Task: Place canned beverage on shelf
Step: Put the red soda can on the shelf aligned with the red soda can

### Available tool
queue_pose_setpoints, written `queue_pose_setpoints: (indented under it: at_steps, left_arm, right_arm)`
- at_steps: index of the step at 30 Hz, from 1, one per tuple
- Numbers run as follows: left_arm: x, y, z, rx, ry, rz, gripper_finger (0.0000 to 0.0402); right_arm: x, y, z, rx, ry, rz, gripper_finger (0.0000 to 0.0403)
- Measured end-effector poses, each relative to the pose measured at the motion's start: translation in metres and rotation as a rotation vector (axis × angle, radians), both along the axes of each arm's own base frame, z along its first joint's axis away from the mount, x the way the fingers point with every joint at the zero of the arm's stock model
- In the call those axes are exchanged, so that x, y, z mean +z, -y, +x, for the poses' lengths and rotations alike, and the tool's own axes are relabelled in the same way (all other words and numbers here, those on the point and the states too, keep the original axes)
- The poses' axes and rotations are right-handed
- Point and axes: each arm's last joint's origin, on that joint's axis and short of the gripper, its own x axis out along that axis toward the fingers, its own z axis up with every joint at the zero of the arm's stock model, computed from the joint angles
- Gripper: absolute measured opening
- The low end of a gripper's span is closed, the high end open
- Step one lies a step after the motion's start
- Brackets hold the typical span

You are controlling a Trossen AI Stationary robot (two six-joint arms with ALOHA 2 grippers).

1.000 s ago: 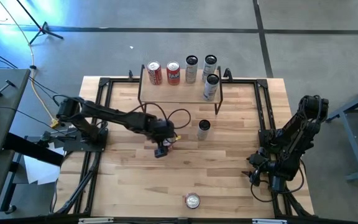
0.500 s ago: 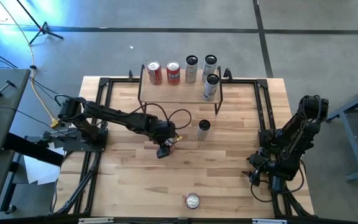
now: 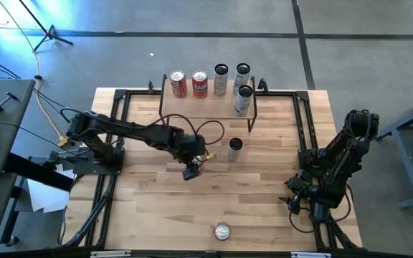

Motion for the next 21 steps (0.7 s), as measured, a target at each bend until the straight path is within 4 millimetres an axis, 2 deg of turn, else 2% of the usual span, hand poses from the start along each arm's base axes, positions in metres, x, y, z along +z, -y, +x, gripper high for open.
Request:
queue_pose_setpoints:
  at_steps: [8,15,21]
  left_arm:
    - [0.045,-0.004,0.004,0.038,0.033,0.069,0.0271]
    - [0.083,-0.018,0.003,0.116,0.085,0.151,0.0271]
    - [0.099,-0.039,0.003,0.205,0.125,0.21,0.0271]
  right_arm:
    - [0.0,0.0,0.0,0.0,0.0,0.0,0.0339]
    - [0.0,0.0,0.0,0.0,0.0,0.0,0.0339]
    - [0.0,0.0,0.0,0.0,0.0,0.0,0.0339]
